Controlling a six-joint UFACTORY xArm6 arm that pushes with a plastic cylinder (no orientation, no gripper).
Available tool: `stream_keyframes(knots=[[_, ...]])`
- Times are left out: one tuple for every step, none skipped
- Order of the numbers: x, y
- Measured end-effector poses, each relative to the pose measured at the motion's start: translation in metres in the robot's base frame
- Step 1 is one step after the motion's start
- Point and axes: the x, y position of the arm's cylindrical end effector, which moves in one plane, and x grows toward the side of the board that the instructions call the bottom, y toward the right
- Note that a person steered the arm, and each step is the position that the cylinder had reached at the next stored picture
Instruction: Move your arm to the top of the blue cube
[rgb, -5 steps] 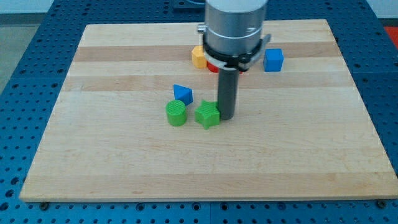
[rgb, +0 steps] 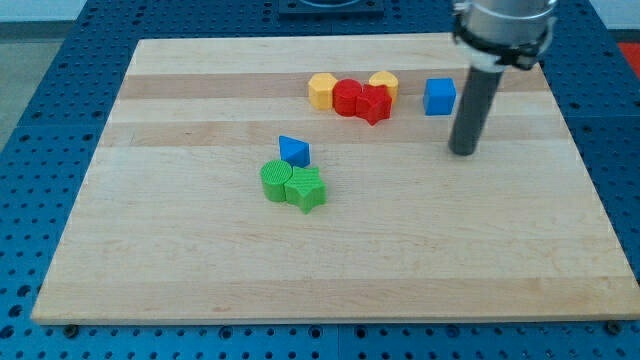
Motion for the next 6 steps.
stream_keyframes(knots=[[-0.030, 0.024], [-0.066, 0.025], [-0.095, 0.024], [-0.110, -0.006], [-0.113, -0.046], [-0.111, -0.054]])
